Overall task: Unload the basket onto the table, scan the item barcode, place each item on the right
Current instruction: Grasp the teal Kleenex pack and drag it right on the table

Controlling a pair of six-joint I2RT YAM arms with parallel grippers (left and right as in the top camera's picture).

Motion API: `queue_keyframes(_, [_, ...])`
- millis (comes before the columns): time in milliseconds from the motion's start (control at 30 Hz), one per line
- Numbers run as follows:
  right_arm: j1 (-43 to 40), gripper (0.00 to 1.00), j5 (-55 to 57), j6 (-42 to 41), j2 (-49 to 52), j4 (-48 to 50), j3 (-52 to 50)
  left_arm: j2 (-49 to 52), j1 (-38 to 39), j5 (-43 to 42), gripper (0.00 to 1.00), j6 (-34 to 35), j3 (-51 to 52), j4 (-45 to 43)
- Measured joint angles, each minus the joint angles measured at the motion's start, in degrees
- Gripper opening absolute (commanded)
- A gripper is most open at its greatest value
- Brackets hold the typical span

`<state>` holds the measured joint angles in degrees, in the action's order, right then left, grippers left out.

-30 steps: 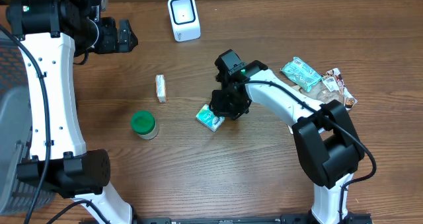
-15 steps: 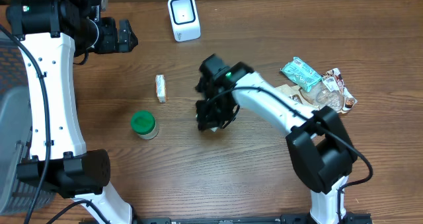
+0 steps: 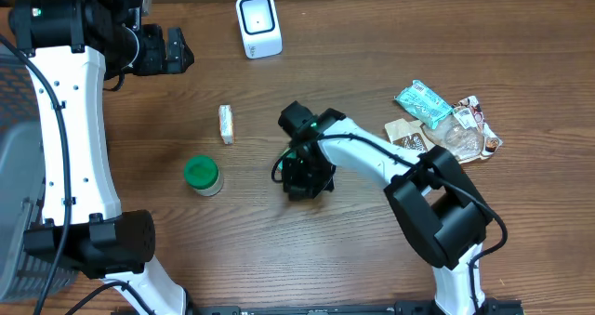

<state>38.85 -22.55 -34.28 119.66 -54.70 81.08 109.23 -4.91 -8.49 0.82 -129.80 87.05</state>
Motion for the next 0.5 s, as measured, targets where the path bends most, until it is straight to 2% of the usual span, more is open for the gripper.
queue_keyframes(267, [-6.56, 0.04, 2.36, -1.36, 0.00, 4.09, 0.00, 0.00, 0.00, 0.00, 0.99, 0.00, 0.00, 0.00])
queue_keyframes(500, [-11.78, 0.04, 2.16, 0.48, 0.00, 17.20, -0.13, 0.00, 0.00, 0.00, 1.00, 0.00, 0.00, 0.00])
